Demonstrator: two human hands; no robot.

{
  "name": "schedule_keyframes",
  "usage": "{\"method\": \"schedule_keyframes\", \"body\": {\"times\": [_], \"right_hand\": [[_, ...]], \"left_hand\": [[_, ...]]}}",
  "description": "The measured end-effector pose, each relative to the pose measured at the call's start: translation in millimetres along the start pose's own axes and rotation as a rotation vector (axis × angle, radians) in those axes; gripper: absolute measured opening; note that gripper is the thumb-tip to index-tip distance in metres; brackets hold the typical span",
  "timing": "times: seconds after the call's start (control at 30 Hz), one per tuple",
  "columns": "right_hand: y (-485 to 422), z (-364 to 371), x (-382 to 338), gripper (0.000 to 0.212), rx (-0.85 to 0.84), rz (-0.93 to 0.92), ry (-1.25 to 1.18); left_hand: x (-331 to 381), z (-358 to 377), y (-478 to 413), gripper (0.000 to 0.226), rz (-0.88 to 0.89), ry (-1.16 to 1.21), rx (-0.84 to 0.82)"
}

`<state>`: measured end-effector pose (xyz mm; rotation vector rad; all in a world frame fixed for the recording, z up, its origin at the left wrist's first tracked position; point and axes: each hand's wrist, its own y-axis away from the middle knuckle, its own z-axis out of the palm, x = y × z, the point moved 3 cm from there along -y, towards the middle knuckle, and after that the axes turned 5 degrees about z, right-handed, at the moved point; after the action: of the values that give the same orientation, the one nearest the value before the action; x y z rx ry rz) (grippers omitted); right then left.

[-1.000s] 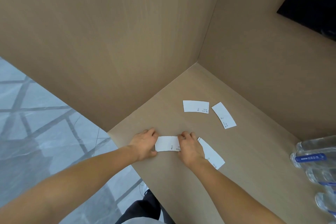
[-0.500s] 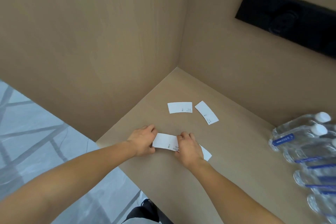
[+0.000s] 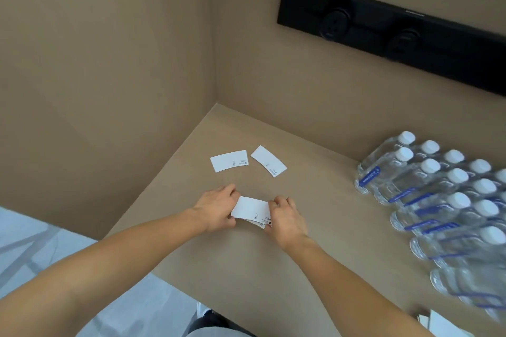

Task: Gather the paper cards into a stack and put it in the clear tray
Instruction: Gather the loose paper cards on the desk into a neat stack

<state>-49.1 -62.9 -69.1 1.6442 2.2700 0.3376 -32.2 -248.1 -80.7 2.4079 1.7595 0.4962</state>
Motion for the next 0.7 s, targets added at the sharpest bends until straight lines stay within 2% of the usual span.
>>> {"method": "schedule_keyframes", "body": {"times": [0.7], "right_hand": [[17.9, 10.2, 21.1, 0.042, 0.014, 0.130, -0.075]], "left_hand": [[13.8, 1.8, -25.9, 0.038, 0.115, -0.054, -0.027]]}}
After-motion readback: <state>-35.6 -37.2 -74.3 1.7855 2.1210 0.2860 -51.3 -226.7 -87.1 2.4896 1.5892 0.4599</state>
